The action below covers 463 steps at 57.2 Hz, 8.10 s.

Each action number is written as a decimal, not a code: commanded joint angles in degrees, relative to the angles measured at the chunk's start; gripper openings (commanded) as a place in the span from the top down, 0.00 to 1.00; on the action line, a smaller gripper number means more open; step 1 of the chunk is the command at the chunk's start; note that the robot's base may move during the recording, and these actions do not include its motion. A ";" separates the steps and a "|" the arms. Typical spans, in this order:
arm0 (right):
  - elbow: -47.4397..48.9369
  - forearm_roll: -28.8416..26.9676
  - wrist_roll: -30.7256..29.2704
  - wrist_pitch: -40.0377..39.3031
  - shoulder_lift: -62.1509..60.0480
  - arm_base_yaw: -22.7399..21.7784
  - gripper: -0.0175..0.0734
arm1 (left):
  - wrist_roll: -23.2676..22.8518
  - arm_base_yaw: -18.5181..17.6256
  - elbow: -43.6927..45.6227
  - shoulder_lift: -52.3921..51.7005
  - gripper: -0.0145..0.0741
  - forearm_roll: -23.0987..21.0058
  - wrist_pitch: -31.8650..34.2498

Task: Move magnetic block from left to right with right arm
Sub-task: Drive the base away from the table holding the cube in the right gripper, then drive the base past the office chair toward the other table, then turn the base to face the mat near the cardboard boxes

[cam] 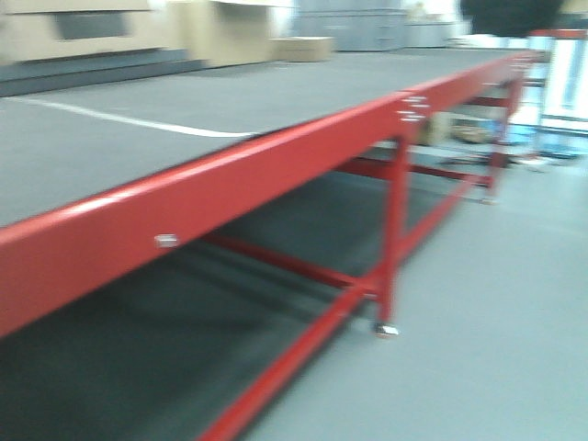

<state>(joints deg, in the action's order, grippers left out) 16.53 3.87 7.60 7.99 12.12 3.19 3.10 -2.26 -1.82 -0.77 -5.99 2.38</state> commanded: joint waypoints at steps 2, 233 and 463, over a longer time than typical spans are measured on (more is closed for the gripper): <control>1.63 0.65 -0.30 -5.36 0.38 -0.45 0.49 | -0.12 -0.21 -0.44 -0.67 0.98 -0.27 5.20; 1.63 0.65 -0.30 -4.89 0.73 -0.45 0.49 | -0.12 -0.21 -0.44 -0.31 0.98 -0.27 5.15; 1.63 0.65 -0.30 -4.89 0.73 -0.45 0.49 | -0.12 -0.21 -0.44 -0.31 0.98 -0.27 5.15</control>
<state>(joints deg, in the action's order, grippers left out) 16.35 3.96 7.60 7.97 11.99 3.19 3.10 -2.26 -1.82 -0.77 -5.99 2.38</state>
